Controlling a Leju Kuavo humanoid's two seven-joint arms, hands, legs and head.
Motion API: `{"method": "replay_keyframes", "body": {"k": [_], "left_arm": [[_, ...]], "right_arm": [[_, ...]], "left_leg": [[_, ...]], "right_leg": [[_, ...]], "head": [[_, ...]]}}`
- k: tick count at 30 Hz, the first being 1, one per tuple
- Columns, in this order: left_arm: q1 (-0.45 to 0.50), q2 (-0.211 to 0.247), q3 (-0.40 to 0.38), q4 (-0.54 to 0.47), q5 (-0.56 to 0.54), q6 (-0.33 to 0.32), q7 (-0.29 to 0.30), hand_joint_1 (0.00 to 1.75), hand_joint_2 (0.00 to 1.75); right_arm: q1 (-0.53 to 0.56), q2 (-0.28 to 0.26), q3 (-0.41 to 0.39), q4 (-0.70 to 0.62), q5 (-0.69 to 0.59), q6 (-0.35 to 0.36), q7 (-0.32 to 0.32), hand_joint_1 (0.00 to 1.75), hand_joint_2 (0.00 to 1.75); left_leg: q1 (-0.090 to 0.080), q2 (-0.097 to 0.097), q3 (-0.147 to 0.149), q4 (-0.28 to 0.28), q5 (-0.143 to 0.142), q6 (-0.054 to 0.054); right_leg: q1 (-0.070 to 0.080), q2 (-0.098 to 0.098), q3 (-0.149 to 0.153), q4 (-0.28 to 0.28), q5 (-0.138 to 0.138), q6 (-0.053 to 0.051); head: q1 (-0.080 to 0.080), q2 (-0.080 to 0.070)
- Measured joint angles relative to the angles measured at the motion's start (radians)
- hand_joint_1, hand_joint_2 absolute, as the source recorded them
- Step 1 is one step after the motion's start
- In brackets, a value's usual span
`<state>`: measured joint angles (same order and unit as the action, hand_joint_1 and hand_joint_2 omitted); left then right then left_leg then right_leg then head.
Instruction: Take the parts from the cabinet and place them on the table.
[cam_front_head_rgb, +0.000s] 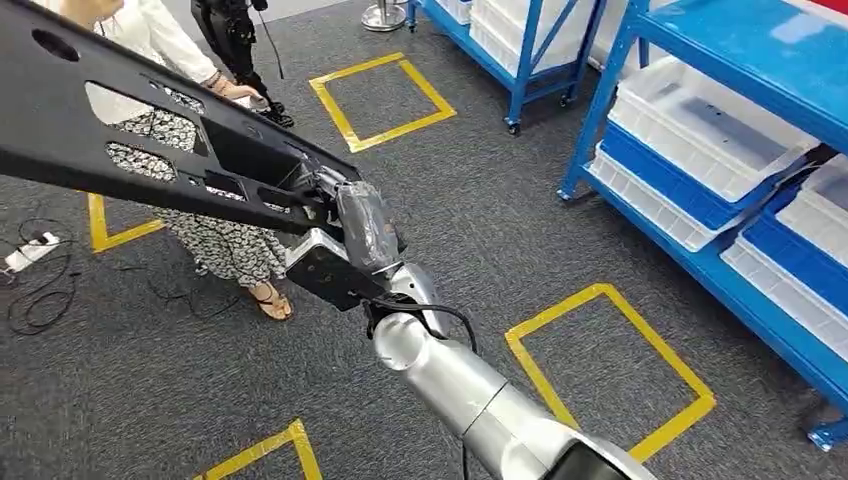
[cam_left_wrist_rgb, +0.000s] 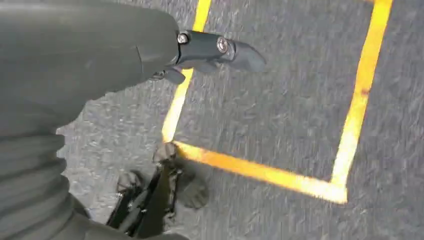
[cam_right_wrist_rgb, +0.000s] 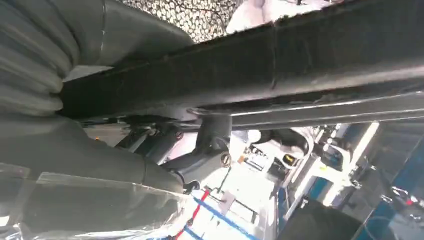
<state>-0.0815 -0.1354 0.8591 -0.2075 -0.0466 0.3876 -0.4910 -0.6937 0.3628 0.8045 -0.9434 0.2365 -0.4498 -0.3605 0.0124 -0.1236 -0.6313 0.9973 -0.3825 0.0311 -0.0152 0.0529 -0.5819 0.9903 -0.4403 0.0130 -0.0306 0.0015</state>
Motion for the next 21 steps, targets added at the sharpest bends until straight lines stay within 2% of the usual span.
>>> {"method": "replay_keyframes", "body": {"k": [1, 2, 3, 4, 6, 7, 8, 9, 10, 11, 12, 13, 14, 16, 17, 18, 19, 20, 21], "left_arm": [[0.003, 0.002, 0.000, 0.000, 0.000, -0.004, 0.003, 0.00, 1.75], [0.005, 0.005, 0.000, 0.000, 0.001, -0.004, 0.006, 0.00, 1.75], [0.006, 0.006, 0.000, 0.000, 0.001, -0.004, 0.007, 0.00, 1.75], [0.004, 0.004, 0.000, 0.000, -0.001, 0.016, 0.007, 0.00, 1.75], [-0.001, -0.010, 0.000, 0.000, -0.006, 0.091, 0.000, 0.00, 1.75], [-0.002, -0.018, 0.000, 0.000, -0.008, 0.111, -0.006, 0.00, 1.75], [-0.002, -0.023, 0.000, 0.000, -0.008, 0.120, -0.010, 0.00, 1.75], [-0.002, -0.028, 0.000, 0.000, -0.008, 0.122, -0.010, 0.00, 1.75], [-0.002, -0.033, 0.000, 0.000, -0.008, 0.124, -0.011, 0.00, 1.75], [-0.002, -0.034, 0.000, 0.000, -0.008, 0.124, -0.011, 0.00, 1.75], [-0.004, -0.036, 0.000, 0.000, -0.010, 0.124, -0.011, 0.00, 1.75], [-0.007, -0.037, 0.000, 0.000, -0.011, 0.124, -0.010, 0.00, 1.75], [-0.010, -0.039, 0.000, 0.000, -0.011, 0.124, -0.010, 0.00, 1.75], [-0.009, -0.039, 0.000, 0.000, -0.013, 0.124, -0.009, 0.00, 1.75], [-0.009, -0.039, 0.000, 0.000, -0.014, 0.124, -0.009, 0.00, 1.75], [-0.009, -0.042, 0.000, 0.000, -0.014, 0.124, -0.008, 0.00, 1.75], [-0.010, -0.042, 0.000, 0.000, -0.014, 0.124, -0.008, 0.00, 1.75], [-0.011, -0.043, 0.000, 0.000, -0.014, 0.124, -0.008, 0.00, 1.75], [-0.012, -0.044, 0.000, 0.000, -0.014, 0.124, -0.008, 0.00, 1.75]], "right_arm": [[-0.001, 0.003, 0.000, 0.000, 0.000, 0.000, 0.001, 1.75, 1.75], [-0.003, 0.005, 0.002, -0.001, -0.001, 0.000, 0.002, 1.75, 1.75], [-0.004, 0.005, 0.006, -0.002, -0.002, 0.000, 0.003, 1.75, 1.75], [-0.005, 0.004, 0.006, -0.002, -0.002, 0.000, 0.003, 1.75, 1.75], [-0.003, 0.003, 0.006, -0.001, -0.002, 0.000, 0.002, 1.75, 1.75], [0.001, 0.003, 0.006, 0.000, 0.000, 0.001, 0.000, 1.75, 1.75], [0.003, 0.003, 0.006, 0.001, 0.000, 0.002, -0.003, 1.75, 1.75], [0.004, 0.003, 0.006, 0.001, 0.003, 0.003, -0.004, 1.75, 1.75], [0.004, 0.003, 0.006, 0.001, 0.005, 0.006, -0.006, 1.75, 1.75], [0.003, 0.004, 0.006, 0.000, 0.008, 0.008, -0.008, 1.75, 1.75], [0.003, 0.004, 0.006, -0.002, 0.011, 0.010, -0.008, 1.75, 1.75], [0.002, 0.003, 0.006, -0.002, 0.014, 0.010, -0.009, 1.75, 1.75], [0.003, 0.003, 0.005, -0.002, 0.016, 0.011, -0.009, 1.75, 1.75], [0.004, 0.004, 0.005, -0.003, 0.021, 0.014, -0.009, 1.75, 1.75], [0.004, 0.006, 0.005, -0.007, 0.021, 0.016, -0.009, 1.75, 1.75], [0.004, 0.002, 0.005, -0.008, 0.022, 0.017, -0.009, 1.75, 1.75], [0.001, 0.001, 0.004, -0.009, 0.024, 0.017, -0.010, 1.75, 1.75], [0.002, -0.001, 0.003, -0.009, 0.024, 0.017, -0.010, 1.75, 1.75], [0.006, -0.005, 0.003, -0.008, 0.024, 0.017, -0.010, 1.75, 1.75]], "left_leg": [[0.004, -0.005, -0.002, -0.001, 0.001, -0.006], [0.007, 0.000, -0.006, 0.007, -0.003, -0.011], [0.001, 0.057, -0.013, 0.032, -0.018, -0.017], [0.003, 0.094, -0.041, 0.097, -0.055, -0.023], [0.011, 0.115, -0.125, 0.263, -0.126, -0.030], [0.012, 0.118, -0.159, 0.323, -0.142, -0.031], [0.013, 0.119, -0.167, 0.330, -0.134, -0.030], [0.013, 0.120, -0.150, 0.289, -0.104, -0.028], [0.012, 0.125, -0.110, 0.210, -0.063, -0.022], [0.008, 0.142, -0.057, 0.115, -0.023, -0.013], [-0.002, 0.189, -0.007, 0.027, -0.003, 0.000], [-0.010, 0.194, -0.005, 0.027, -0.013, 0.002], [-0.014, 0.187, -0.006, 0.022, -0.013, 0.012], [-0.017, 0.169, -0.008, 0.019, -0.014, 0.021], [-0.013, 0.154, 0.009, -0.008, -0.004, 0.033], [-0.005, 0.143, 0.020, -0.022, 0.004, 0.035], [-0.004, 0.135, 0.023, -0.027, 0.009, 0.043], [-0.004, 0.126, 0.022, -0.027, 0.009, 0.043], [-0.004, 0.111, 0.021, -0.027, 0.009, 0.043]], "right_leg": [[0.003, -0.007, 0.001, 0.000, 0.002, -0.006], [-0.012, -0.017, 0.006, -0.006, 0.006, -0.013], [-0.009, -0.024, 0.011, -0.007, 0.004, -0.021], [-0.005, -0.036, 0.015, -0.007, 0.000, -0.028], [0.004, -0.059, 0.020, -0.006, -0.006, -0.036], [0.007, -0.071, 0.021, -0.006, -0.008, -0.038], [0.009, -0.082, 0.022, -0.006, -0.010, -0.040], [0.011, -0.092, 0.023, -0.006, -0.013, -0.040], [0.013, -0.102, 0.026, -0.006, -0.015, -0.039], [0.014, -0.110, 0.030, -0.006, -0.018, -0.038], [0.016, -0.117, 0.035, -0.007, -0.021, -0.036], [0.028, -0.127, 0.035, -0.009, -0.024, -0.030], [0.022, -0.133, 0.036, -0.009, -0.026, -0.027], [0.023, -0.154, 0.043, -0.019, -0.028, -0.019], [0.031, -0.156, 0.049, -0.023, -0.031, -0.015], [0.027, -0.114, 0.037, -0.002, -0.043, -0.016], [0.022, -0.081, 0.014, 0.049, -0.067, -0.020], [0.019, -0.066, -0.020, 0.122, -0.097, -0.023], [0.014, -0.058, -0.067, 0.210, -0.131, -0.024]], "head": [[0.001, 0.000], [0.000, 0.000], [-0.002, 0.000], [-0.010, 0.000], [-0.009, 0.000], [-0.010, 0.000], [-0.008, 0.000], [-0.010, 0.000], [-0.009, 0.000], [-0.009, 0.000], [-0.009, 0.000], [-0.006, 0.000], [-0.007, 0.000], [-0.011, 0.000], [-0.011, 0.000], [-0.006, 0.000], [-0.007, 0.000], [-0.003, 0.000], [-0.003, 0.000]]}}
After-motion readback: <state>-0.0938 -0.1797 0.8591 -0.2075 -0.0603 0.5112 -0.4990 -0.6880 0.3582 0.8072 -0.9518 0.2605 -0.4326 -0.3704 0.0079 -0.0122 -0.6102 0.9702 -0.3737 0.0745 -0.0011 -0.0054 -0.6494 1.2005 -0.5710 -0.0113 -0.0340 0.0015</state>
